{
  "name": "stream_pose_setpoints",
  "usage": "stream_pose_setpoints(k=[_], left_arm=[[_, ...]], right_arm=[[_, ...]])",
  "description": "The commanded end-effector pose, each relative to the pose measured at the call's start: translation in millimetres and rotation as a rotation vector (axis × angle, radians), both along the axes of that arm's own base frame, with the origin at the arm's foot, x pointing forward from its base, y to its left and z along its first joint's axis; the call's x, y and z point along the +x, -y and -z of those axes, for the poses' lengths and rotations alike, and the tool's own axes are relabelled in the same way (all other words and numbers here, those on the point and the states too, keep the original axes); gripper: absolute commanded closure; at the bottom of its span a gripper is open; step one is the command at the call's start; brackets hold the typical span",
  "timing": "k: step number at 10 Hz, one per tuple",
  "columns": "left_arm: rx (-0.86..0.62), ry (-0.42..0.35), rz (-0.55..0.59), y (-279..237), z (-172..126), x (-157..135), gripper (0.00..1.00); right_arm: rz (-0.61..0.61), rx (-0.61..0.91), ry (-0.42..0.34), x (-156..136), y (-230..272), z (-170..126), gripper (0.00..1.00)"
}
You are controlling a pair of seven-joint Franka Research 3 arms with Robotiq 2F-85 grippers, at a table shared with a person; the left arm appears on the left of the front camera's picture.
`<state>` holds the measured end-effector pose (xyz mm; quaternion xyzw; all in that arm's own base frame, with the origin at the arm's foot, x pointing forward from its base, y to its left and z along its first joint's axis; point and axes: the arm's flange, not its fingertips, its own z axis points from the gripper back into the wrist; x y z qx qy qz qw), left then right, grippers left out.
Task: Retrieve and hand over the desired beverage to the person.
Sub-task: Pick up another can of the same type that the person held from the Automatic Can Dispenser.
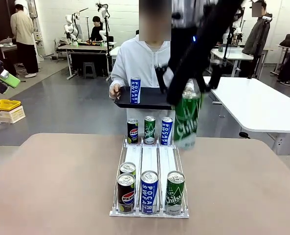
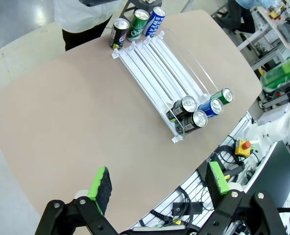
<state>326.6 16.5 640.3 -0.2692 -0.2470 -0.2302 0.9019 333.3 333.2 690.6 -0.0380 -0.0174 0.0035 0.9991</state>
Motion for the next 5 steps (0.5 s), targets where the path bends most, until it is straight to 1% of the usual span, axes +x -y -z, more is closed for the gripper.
stream_pose_setpoints(k=[1,2,3,4,5], left_arm=[[-0.009,0.005,0.007,-1.1,0.2,0.1,0.0],[-0.009,0.005,0.007,-1.1,0.2,0.1,0.0],[-0.009,0.005,0.007,-1.1,0.2,0.1,0.0],[-0.009,0.005,0.007,-1.1,0.2,0.1,0.0],[-0.009,0.005,0.007,-1.1,0.2,0.1,0.0]], right_arm=[[0.02,-0.025,0.093,35.1,-25.6,-41.9,0.52],[0.018,-0.009,0.099,59.4,-22.6,-46.1,0.52],[0.026,0.004,0.111,75.9,-21.9,-41.6,0.52],[0.006,0.022,0.134,89.8,-21.0,-35.0,0.52],[-0.011,0.034,0.121,101.9,-20.1,-26.8,0.52]])
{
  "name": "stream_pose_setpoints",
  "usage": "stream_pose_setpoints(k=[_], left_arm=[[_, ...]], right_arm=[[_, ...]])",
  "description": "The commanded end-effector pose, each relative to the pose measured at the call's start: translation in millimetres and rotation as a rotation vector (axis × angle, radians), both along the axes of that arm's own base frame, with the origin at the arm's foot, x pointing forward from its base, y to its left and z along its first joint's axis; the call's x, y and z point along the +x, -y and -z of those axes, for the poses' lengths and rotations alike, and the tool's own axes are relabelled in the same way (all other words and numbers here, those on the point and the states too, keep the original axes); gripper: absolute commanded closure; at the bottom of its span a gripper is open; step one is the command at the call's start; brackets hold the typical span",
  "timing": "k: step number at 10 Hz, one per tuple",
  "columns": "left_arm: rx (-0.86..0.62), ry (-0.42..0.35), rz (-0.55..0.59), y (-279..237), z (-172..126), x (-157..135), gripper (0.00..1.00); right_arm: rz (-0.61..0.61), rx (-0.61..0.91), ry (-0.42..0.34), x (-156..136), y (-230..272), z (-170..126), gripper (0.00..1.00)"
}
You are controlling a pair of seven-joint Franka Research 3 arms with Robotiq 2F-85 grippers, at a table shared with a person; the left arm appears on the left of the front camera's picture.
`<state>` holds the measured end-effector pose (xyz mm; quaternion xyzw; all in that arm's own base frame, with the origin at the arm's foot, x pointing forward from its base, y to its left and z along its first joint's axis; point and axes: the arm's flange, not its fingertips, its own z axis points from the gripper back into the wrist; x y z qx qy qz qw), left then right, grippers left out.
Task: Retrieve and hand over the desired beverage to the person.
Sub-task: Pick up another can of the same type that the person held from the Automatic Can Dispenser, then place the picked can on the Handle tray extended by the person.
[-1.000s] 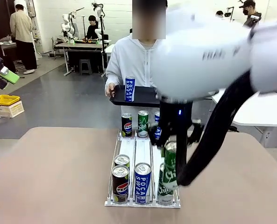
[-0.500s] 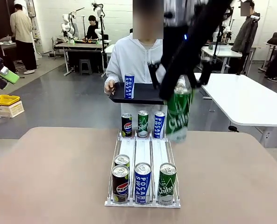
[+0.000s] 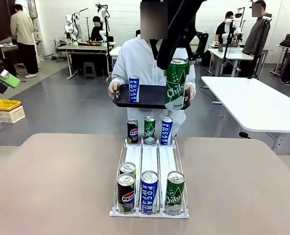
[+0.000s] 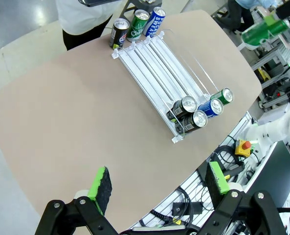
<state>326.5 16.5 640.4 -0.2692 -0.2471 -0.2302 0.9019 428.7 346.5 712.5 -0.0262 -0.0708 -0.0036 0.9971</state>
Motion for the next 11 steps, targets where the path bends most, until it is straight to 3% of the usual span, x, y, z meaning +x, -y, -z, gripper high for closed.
stream_pose_setpoints(k=[1,11], left_arm=[[-0.009,0.005,0.007,-1.1,0.3,0.1,0.0],[-0.009,0.005,0.007,-1.1,0.3,0.1,0.0]], right_arm=[[-0.052,0.008,-0.012,18.0,-3.0,2.0,0.52],[-0.012,0.004,-0.01,11.8,-2.9,10.1,0.52]])
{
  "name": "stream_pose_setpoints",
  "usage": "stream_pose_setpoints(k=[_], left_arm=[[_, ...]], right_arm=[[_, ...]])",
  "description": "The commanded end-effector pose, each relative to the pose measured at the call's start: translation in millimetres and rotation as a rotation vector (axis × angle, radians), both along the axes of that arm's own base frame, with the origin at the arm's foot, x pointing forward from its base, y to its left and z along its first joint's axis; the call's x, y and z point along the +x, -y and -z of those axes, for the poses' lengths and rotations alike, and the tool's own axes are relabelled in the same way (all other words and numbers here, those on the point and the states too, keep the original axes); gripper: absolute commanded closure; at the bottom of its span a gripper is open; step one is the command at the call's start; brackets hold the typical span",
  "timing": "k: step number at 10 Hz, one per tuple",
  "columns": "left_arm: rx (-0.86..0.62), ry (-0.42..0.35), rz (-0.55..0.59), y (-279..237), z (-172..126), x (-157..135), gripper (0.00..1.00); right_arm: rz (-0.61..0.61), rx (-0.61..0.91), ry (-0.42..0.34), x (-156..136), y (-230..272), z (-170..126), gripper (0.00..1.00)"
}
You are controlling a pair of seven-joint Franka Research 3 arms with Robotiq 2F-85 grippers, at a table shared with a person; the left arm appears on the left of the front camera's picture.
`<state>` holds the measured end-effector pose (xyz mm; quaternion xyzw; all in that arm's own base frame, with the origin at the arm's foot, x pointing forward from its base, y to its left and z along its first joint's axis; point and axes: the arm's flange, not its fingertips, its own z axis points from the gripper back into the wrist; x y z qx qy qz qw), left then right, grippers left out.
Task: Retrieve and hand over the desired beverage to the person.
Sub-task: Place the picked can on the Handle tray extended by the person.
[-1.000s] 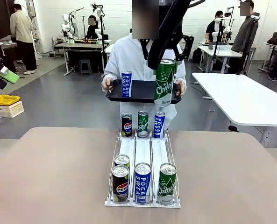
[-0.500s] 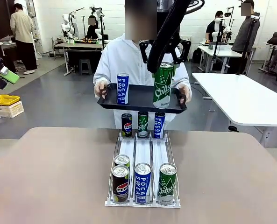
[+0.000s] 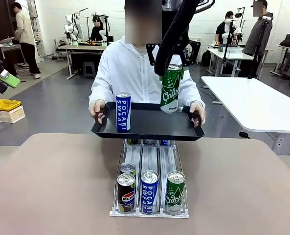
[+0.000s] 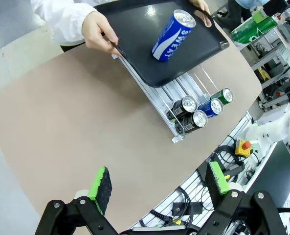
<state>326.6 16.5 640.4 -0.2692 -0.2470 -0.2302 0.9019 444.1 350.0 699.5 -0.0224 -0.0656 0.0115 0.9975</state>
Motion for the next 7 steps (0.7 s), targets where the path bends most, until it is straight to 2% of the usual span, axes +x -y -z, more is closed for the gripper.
stream_pose_setpoints(k=[1,7], left_arm=[[-0.009,0.005,0.007,-1.1,0.2,0.1,0.0],[-0.009,0.005,0.007,-1.1,0.2,0.1,0.0]], right_arm=[[0.018,-0.001,0.001,-3.6,0.6,-3.0,0.52],[0.018,-0.001,0.001,-3.6,0.6,-3.0,0.52]])
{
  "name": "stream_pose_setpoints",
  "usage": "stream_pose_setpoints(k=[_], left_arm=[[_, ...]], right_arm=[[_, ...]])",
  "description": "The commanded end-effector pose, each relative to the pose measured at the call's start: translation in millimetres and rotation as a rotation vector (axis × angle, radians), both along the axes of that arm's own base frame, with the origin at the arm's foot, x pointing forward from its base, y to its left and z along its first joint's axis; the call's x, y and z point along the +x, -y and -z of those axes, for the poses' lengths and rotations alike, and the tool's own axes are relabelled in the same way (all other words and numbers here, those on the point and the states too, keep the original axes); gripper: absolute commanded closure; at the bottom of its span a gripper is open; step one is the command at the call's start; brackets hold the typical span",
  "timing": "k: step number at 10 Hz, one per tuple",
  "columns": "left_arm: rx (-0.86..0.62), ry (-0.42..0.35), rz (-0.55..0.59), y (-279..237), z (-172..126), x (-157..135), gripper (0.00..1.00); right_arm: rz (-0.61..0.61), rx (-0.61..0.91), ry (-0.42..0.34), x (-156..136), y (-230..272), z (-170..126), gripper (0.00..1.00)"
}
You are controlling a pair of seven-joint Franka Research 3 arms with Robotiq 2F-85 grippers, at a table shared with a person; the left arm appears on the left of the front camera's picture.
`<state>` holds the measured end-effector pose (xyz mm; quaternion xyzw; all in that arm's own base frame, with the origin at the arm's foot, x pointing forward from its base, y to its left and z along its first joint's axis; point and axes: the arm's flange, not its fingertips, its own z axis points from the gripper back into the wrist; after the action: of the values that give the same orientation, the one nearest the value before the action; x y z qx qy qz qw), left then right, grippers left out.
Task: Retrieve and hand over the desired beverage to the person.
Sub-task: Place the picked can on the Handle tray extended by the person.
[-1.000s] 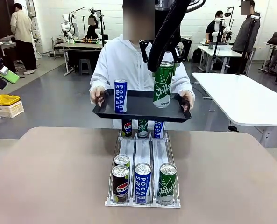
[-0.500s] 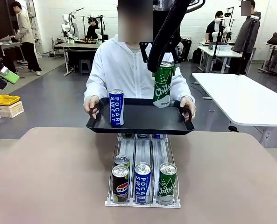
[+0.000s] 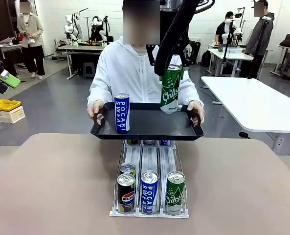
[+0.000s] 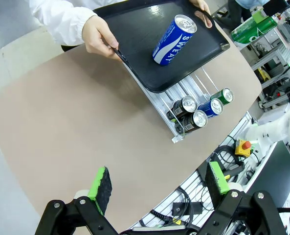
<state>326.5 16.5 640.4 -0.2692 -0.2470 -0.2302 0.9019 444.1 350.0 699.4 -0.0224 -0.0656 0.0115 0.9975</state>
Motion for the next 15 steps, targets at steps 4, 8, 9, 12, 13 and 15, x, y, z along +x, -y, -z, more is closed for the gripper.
stream_pose_setpoints(k=[4,8,9,12,13,15], left_arm=[[-0.009,0.005,0.007,-1.1,0.2,0.1,0.0],[-0.009,0.005,0.007,-1.1,0.2,0.1,0.0],[-0.009,0.005,0.007,-1.1,0.2,0.1,0.0],[-0.009,0.005,0.007,-1.1,0.2,0.1,0.0],[-0.009,0.005,0.007,-1.1,0.2,0.1,0.0],[-0.009,0.005,0.007,-1.1,0.2,0.1,0.0]], right_arm=[[0.018,-0.001,0.001,-3.6,0.6,-3.0,0.52],[0.018,-0.001,0.001,-3.6,0.6,-3.0,0.52],[0.018,-0.001,0.001,-3.6,0.6,-3.0,0.52],[0.018,-0.001,0.001,-3.6,0.6,-3.0,0.52],[0.018,-0.001,0.001,-3.6,0.6,-3.0,0.52],[0.018,-0.001,0.001,-3.6,0.6,-3.0,0.52]])
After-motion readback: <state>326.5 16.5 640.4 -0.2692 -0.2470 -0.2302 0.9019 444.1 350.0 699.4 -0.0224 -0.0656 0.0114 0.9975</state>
